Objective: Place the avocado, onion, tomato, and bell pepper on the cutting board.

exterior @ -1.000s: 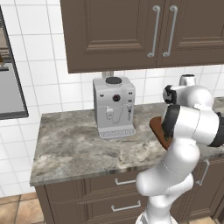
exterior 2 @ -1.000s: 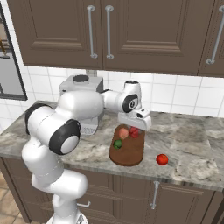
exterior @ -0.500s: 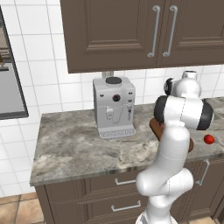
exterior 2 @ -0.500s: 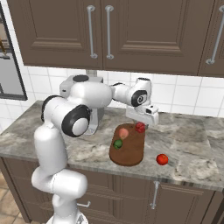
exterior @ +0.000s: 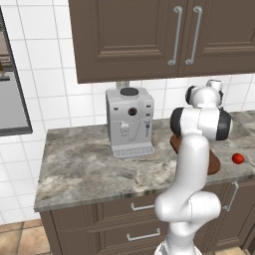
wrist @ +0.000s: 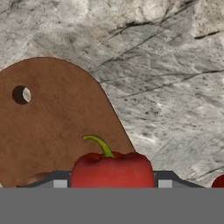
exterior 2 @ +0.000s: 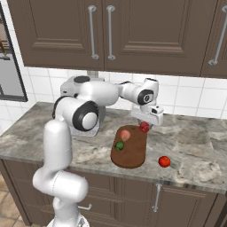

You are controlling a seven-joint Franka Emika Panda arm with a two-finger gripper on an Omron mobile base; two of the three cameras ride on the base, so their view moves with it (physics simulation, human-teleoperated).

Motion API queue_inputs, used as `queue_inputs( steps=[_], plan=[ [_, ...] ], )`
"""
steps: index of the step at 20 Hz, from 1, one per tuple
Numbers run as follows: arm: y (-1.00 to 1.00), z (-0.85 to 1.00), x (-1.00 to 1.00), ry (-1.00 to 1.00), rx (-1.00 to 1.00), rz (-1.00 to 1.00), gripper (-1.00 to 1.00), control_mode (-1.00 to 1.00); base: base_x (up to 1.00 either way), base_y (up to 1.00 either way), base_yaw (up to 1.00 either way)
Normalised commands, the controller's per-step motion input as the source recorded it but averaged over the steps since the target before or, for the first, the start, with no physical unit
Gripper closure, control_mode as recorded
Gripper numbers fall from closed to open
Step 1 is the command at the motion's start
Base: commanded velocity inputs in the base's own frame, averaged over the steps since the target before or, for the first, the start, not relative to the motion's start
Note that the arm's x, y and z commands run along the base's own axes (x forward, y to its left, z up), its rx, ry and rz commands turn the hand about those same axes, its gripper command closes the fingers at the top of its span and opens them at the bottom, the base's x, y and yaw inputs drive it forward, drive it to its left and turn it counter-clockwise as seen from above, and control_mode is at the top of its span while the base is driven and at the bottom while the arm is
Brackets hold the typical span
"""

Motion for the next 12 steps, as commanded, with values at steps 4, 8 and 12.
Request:
queue_inputs(
  steps=[4,8,12],
  plan=[
    [0.0,-0.16,-0.02,0.02,0.0,0.0,1.0,-1.0,0.0,0.0,0.0],
    [0.0,-0.12,-0.3,0.0,0.0,0.0,1.0,-1.0,0.0,0.0,0.0],
    [0.0,-0.26,-0.44,0.0,0.03,0.01,1.0,-1.0,0.0,0.0,0.0]
  ],
)
